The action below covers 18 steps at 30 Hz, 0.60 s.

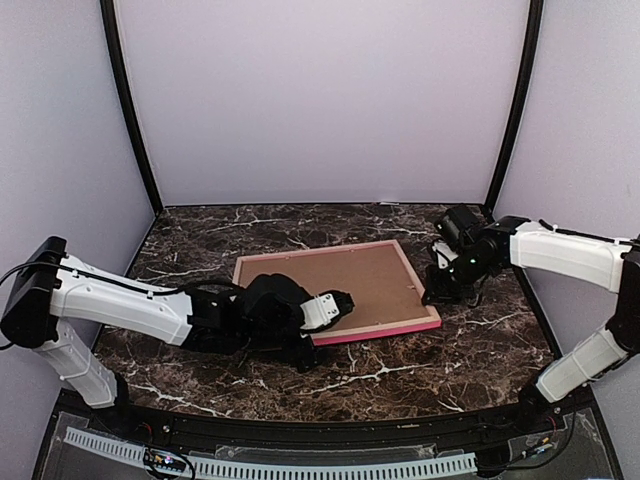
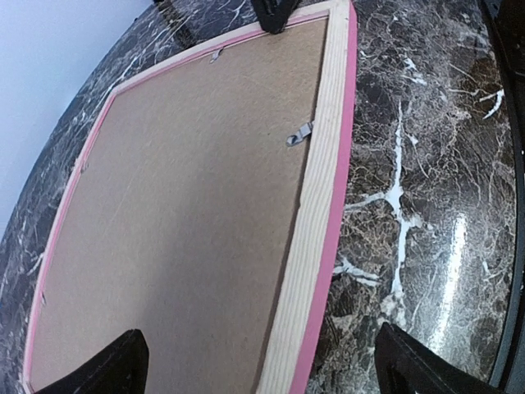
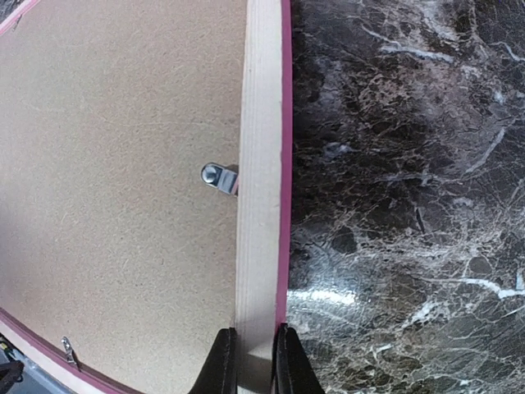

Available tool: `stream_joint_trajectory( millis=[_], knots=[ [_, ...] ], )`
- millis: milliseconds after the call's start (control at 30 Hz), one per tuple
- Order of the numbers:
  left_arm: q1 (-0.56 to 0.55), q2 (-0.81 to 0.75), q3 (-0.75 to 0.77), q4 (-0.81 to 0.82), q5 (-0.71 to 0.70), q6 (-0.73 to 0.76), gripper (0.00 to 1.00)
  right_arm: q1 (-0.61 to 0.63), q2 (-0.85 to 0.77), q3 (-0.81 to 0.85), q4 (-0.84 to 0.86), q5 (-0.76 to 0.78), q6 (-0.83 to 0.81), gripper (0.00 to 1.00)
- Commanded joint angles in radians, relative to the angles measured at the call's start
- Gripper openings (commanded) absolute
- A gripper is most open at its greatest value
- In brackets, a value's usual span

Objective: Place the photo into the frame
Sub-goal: Pick up the photo frame from the center of the board, then pass from the right arm to the left

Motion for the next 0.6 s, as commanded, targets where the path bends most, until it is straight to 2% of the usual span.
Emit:
stream_joint_trajectory(
  millis=[0,167,567],
  knots=[
    [-0.051,0.066,0.072,-0.068,-0.132,0.159,0.99,-0.001,0.001,0.095,-0.027,-0.157,-0.02,0.0],
    [-0.095,0.122,0.109,-0.088,-0.287,0.212,0.96,-0.001,0.01,0.135,-0.088,-0.177,-0.023,0.0],
    [-0.154,0.081,0.108,-0.089,-0.409,0.243,0.93,-0.002,0.035,0.196,-0.156,-0.183,-0.04,0.0]
  ],
)
